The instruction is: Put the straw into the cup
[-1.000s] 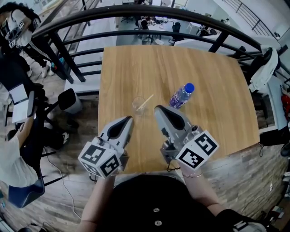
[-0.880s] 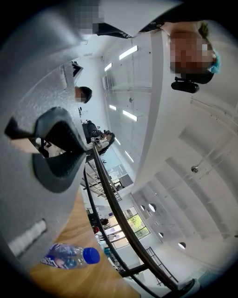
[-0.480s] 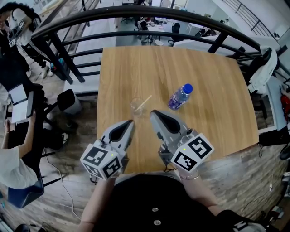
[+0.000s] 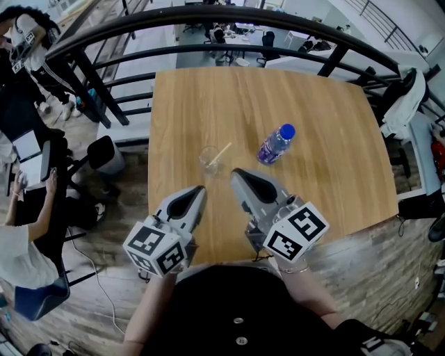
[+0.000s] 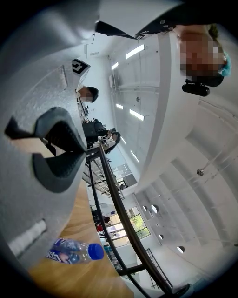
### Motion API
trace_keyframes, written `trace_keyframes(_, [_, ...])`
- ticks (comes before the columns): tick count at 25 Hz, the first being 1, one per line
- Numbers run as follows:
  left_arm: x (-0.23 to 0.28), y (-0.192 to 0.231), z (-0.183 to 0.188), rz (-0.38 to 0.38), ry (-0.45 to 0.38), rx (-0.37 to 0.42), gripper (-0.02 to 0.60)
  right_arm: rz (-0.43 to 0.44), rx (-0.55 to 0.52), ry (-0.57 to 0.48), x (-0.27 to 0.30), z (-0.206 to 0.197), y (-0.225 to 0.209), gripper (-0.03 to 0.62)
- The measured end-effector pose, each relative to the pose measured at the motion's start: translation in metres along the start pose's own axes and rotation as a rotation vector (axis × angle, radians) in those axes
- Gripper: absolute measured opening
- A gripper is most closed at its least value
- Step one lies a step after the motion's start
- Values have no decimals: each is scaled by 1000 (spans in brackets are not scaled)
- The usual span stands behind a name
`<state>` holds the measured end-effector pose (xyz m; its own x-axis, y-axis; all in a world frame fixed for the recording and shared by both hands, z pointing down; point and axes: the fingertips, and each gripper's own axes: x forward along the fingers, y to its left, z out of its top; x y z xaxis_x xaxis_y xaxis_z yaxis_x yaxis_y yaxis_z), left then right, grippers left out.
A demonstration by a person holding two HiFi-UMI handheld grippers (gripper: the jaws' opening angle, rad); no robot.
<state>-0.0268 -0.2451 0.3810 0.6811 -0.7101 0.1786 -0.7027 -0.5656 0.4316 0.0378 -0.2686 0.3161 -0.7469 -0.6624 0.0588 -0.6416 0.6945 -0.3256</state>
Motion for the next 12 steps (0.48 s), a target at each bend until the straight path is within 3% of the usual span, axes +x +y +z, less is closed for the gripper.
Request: trace_keyframes(12, [-3,5,1,7,-4,-10,20,12,-4,19,3,-6,4,-3])
